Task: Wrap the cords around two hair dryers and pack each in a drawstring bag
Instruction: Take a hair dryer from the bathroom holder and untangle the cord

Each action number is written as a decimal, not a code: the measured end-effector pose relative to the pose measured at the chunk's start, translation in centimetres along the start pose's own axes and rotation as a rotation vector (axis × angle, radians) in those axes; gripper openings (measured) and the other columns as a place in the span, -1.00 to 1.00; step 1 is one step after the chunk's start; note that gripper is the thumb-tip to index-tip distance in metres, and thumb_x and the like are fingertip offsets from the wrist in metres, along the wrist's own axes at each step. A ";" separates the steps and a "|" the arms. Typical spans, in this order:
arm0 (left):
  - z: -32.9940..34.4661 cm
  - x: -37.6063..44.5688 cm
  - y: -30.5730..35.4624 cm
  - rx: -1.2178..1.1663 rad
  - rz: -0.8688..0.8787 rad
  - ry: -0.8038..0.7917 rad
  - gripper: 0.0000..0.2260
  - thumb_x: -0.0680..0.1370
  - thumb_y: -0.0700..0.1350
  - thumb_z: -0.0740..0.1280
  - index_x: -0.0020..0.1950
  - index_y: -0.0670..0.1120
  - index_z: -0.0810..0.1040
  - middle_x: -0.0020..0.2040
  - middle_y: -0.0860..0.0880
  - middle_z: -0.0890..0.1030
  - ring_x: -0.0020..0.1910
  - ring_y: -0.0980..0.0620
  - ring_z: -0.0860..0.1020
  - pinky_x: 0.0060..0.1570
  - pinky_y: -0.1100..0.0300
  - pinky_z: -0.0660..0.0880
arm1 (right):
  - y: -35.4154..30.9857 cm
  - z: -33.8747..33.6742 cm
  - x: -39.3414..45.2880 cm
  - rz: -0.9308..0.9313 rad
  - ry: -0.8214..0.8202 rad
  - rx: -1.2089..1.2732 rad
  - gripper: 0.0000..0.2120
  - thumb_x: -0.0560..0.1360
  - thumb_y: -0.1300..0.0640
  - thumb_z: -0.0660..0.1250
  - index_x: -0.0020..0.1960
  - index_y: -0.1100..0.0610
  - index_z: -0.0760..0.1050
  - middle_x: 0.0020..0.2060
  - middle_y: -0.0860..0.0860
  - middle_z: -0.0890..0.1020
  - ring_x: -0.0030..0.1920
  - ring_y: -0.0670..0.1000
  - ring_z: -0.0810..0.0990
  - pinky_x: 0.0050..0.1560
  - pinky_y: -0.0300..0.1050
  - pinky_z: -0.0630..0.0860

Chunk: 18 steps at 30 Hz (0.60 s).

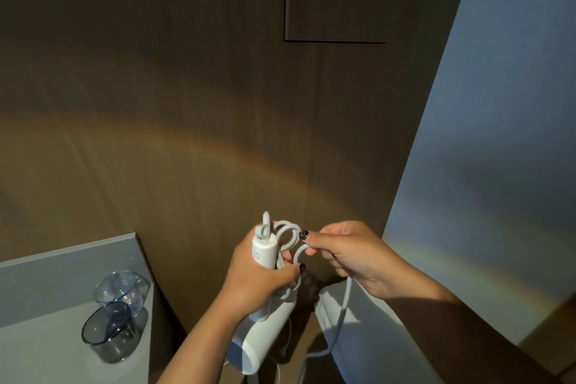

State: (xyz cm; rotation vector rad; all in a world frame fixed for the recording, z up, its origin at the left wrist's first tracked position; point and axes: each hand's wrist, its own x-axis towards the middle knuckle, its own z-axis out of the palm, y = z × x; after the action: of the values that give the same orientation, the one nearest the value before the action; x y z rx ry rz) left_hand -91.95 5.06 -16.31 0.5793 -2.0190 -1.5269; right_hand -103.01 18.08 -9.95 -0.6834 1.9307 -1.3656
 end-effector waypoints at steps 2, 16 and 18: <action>0.9 -0.3 0.0 0.019 0.000 0.035 -0.68 0.31 -0.33 0.50 -0.04 -0.04 0.55 -0.24 0.04 0.68 -0.27 0.12 0.63 -0.25 0.23 0.58 | 0.0 0.2 -0.1 -0.002 0.004 -0.029 -0.80 0.49 0.16 0.38 -0.29 0.17 0.61 -0.52 -0.02 0.35 -0.53 -0.10 0.23 -0.47 -0.22 0.13; -1.0 1.0 -0.2 0.045 -0.054 0.343 -0.81 0.34 -0.32 0.50 -0.16 -0.12 0.55 -0.28 -0.04 0.63 -0.38 0.15 0.56 -0.37 0.30 0.51 | 0.3 -2.2 -1.4 -0.077 -0.052 0.008 -0.79 0.56 0.11 0.33 -0.08 0.23 0.66 -0.47 -0.01 0.43 -0.52 -0.08 0.28 -0.48 -0.23 0.18; -1.7 1.3 -0.6 0.016 -0.089 0.391 -0.84 0.34 -0.32 0.49 -0.21 -0.16 0.55 -0.30 -0.11 0.63 -0.35 0.01 0.56 -0.32 0.12 0.52 | 0.7 -2.6 -1.3 -0.159 0.056 -0.130 -0.73 0.54 0.03 0.34 -0.14 0.22 0.65 -0.48 -0.03 0.46 -0.53 -0.15 0.37 -0.47 -0.31 0.27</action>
State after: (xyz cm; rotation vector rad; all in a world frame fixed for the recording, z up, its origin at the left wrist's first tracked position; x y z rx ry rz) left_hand -91.82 2.82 -16.35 0.9071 -1.7258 -1.3244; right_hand -104.25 20.80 -9.73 -0.8858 2.0604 -1.3759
